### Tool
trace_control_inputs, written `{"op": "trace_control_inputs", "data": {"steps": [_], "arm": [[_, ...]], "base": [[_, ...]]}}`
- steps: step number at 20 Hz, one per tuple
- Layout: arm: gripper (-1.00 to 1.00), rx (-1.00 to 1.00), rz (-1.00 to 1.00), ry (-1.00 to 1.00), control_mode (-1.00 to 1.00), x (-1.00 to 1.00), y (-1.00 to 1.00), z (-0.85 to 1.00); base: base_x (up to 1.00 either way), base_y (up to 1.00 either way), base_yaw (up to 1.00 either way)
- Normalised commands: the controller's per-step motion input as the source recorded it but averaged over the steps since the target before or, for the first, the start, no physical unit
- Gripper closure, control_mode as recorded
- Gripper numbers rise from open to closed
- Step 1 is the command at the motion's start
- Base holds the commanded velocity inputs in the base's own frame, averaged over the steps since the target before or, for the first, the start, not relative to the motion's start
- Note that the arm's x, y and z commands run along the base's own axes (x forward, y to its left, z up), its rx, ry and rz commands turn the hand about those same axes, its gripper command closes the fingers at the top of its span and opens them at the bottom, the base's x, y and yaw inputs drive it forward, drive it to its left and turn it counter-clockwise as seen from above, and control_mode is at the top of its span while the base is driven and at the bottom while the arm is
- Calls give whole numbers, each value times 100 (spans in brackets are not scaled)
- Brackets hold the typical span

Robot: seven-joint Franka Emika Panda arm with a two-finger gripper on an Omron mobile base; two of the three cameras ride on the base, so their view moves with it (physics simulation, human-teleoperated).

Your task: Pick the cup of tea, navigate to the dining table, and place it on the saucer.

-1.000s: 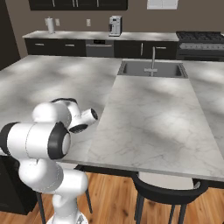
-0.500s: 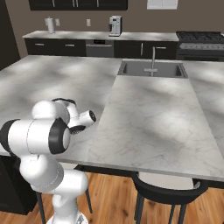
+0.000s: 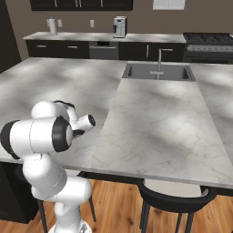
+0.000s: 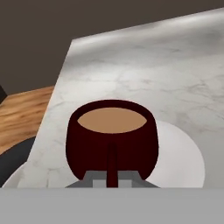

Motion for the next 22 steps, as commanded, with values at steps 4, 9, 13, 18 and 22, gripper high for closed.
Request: {"op": "trace_control_inputs", "data": {"steps": [4,9,13,18,22], "arm": [[100,0,0,0,-100,16,0,-16],[100,0,0,0,-100,8,0,-28],[100,0,0,0,-100,3,0,-28],[100,0,0,0,-100,4,0,-9],[100,0,0,0,-100,-1,0,0]], "base": [[0,0,0],[0,0,0],[0,0,0],[0,0,0],[0,0,0]]}}
